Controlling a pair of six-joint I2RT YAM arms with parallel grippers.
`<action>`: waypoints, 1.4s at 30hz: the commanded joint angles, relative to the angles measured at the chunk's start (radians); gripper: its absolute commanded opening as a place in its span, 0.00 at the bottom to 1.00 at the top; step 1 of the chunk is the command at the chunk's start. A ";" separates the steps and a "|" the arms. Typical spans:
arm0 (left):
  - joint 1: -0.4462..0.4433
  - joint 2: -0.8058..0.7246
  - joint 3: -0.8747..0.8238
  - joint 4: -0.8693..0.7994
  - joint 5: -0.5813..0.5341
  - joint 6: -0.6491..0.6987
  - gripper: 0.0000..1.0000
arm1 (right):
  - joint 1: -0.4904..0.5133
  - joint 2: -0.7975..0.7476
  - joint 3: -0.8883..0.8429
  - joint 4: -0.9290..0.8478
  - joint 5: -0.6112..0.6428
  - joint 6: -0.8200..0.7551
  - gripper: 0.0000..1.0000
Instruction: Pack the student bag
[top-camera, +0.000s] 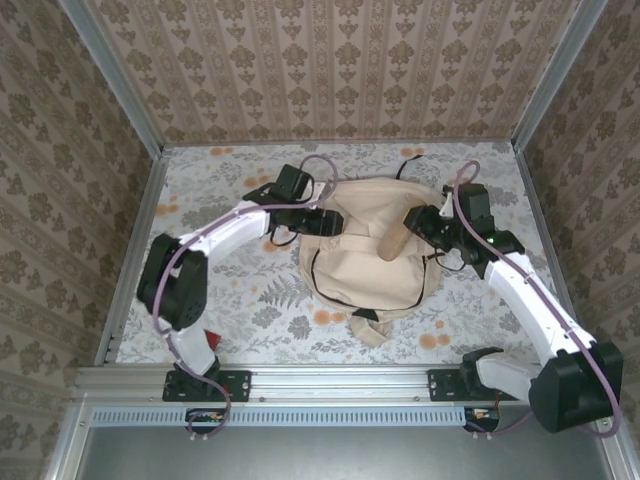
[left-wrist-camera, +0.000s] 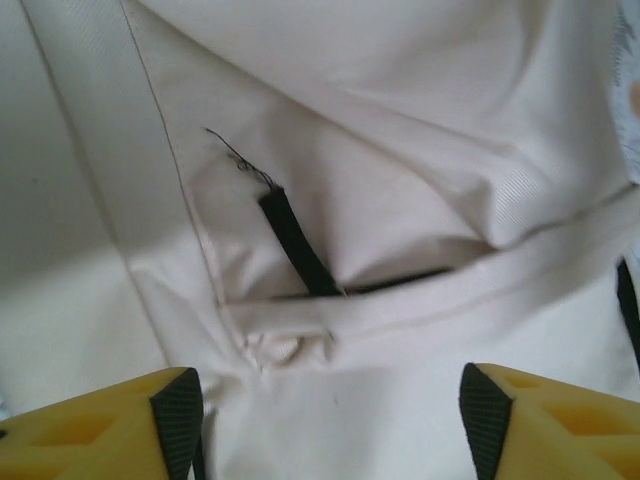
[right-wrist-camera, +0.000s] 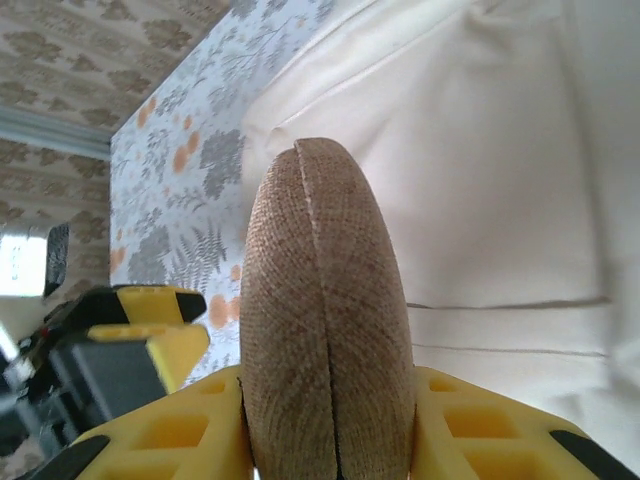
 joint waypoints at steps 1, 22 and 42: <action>0.004 0.089 0.102 -0.015 -0.017 -0.071 0.63 | -0.024 -0.052 -0.028 -0.070 0.066 -0.024 0.37; 0.110 0.403 0.195 -0.147 -0.130 -0.182 0.28 | -0.036 -0.047 -0.040 -0.096 0.042 -0.051 0.37; 0.066 -0.183 -0.147 -0.150 -0.212 -0.131 0.45 | -0.035 -0.026 -0.050 -0.071 0.060 -0.018 0.37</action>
